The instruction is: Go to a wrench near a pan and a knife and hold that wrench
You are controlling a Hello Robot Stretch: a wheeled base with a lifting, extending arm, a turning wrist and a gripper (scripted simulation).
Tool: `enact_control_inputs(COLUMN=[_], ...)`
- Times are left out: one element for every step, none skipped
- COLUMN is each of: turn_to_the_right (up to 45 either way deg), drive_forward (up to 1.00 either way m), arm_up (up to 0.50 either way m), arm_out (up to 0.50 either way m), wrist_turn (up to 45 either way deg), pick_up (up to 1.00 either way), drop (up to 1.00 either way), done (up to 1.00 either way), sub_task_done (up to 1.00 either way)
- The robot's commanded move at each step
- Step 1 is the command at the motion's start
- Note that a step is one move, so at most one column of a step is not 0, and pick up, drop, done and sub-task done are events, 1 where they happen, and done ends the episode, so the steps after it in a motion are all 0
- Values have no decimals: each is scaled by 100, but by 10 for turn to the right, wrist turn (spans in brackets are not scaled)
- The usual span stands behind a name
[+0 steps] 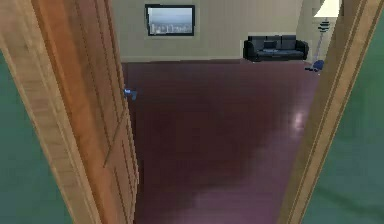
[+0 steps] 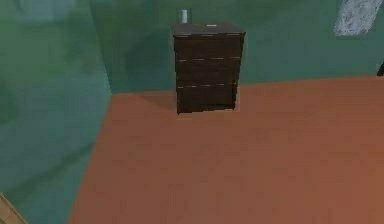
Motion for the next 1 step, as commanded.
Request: enact_control_inputs(turn_to_the_right=[0], drive_forward=[45], arm_up=[0], arm_out=[0], wrist_turn=[0], pick_up=[0], drop=[0], done=[0], sub_task_done=[0])
